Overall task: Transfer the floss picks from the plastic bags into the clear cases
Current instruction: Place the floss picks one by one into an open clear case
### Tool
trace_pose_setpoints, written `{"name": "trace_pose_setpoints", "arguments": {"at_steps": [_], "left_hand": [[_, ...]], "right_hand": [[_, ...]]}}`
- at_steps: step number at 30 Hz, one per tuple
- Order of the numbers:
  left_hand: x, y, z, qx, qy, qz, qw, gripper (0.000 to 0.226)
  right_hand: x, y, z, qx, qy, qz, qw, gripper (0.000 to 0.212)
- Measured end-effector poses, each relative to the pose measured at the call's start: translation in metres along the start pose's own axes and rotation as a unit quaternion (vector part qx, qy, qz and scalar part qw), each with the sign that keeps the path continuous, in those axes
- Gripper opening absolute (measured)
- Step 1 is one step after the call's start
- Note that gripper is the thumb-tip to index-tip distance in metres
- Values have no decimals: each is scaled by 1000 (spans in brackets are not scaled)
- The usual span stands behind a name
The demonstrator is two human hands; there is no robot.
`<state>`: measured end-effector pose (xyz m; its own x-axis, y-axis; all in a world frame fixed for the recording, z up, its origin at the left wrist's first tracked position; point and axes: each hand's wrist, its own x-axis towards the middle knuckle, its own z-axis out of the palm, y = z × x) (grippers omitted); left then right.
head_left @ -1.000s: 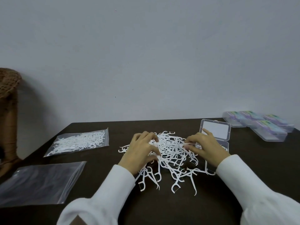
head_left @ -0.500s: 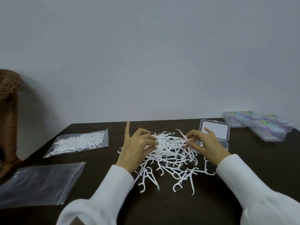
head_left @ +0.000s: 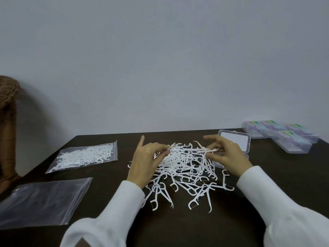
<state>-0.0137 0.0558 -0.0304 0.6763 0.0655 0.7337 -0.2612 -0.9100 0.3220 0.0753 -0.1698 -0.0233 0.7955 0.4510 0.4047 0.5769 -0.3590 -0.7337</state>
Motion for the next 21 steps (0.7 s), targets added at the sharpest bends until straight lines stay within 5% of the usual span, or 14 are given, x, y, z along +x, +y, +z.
{"name": "trace_pose_setpoints", "arguments": {"at_steps": [5,21], "left_hand": [[-1,3,3,-12,3,-22,1000,16],[2,11,7,-292,-36,-205,933,5]], "right_hand": [[0,2,0,12,0,11,1000,16],[0,-3,-3,48,53,14,997,28]]}}
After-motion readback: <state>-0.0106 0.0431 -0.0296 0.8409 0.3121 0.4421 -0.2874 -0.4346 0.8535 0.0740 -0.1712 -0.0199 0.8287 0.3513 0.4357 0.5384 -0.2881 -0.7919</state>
